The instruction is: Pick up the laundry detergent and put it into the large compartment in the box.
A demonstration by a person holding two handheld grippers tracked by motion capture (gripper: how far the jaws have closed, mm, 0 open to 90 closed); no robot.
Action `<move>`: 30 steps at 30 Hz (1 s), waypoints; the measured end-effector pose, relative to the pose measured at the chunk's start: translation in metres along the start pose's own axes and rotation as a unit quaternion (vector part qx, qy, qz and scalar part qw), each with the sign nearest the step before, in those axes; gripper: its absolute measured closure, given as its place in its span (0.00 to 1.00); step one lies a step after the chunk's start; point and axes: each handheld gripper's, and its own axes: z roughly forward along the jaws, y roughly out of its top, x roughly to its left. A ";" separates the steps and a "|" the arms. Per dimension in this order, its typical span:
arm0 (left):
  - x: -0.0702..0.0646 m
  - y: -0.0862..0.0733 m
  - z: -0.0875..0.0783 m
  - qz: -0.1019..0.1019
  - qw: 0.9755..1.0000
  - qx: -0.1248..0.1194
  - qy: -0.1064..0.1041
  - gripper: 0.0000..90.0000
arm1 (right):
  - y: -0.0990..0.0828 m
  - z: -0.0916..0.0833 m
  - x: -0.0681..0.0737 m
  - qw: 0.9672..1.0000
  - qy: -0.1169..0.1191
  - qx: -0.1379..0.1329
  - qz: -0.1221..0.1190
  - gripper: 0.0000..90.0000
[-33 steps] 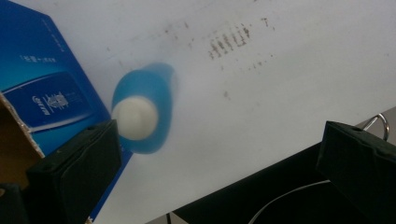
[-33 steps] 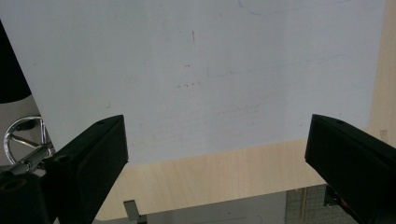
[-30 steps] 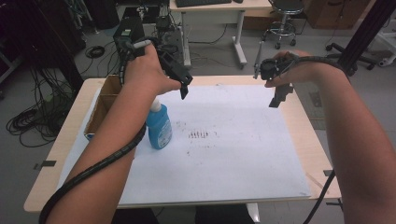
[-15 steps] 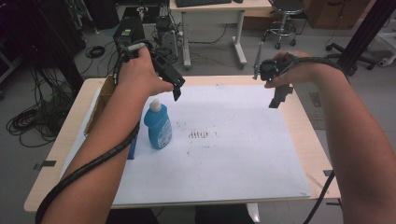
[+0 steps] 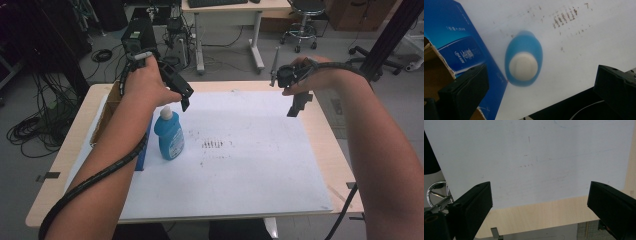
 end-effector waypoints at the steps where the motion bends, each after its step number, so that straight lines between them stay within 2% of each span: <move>1: 0.000 0.000 0.001 -0.001 1.000 0.000 0.000 0.00 | 0.000 0.000 0.000 1.000 0.000 0.000 -0.001 0.07; 30: 0.013 -0.004 0.040 -0.002 1.000 0.012 -0.009 0.00 | 0.003 0.001 0.002 1.000 0.001 0.002 -0.002 0.07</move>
